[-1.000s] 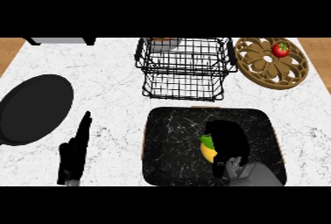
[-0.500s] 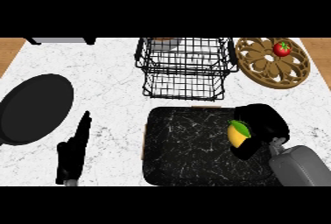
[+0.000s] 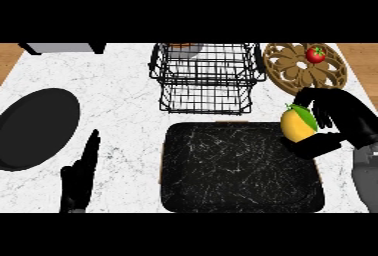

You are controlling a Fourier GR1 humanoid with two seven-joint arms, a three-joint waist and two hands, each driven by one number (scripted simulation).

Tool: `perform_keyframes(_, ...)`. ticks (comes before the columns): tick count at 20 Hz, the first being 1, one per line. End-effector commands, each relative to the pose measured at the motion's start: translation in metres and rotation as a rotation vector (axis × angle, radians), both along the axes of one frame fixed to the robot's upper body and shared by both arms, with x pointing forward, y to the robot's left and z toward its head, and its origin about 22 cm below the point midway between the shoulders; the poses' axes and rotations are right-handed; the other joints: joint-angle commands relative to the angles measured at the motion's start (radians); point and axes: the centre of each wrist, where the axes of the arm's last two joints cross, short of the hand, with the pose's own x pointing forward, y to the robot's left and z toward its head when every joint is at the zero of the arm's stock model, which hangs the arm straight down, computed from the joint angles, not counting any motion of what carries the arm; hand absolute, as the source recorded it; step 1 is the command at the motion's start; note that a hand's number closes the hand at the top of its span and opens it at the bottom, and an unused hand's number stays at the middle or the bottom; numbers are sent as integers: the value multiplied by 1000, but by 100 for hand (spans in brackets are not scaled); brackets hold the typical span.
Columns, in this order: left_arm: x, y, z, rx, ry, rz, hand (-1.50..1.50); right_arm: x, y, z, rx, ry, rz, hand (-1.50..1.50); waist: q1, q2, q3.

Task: Pick the lemon from the tray and place it in the tiered basket

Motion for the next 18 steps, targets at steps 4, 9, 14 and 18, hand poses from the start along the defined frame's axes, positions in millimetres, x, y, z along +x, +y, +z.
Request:
perform_keyframes(4,-7,9,-2,-4,54,32,0,-42,-21,104,108,-301,6,150,-3,2,-5)
perform_keyframes(9,9,-6,7,-33,51,-2,0,-50,-12,158,78,-328,-2,150,17,9,-6)
perform_keyframes(14,5,-12,-15,-1,52,0,0,-39,7,185,117,-347,-45,150,23,12,-6)
perform_keyframes(18,18,0,-1,-12,42,-17,0,2,26,213,116,-346,-78,150,38,15,-6)
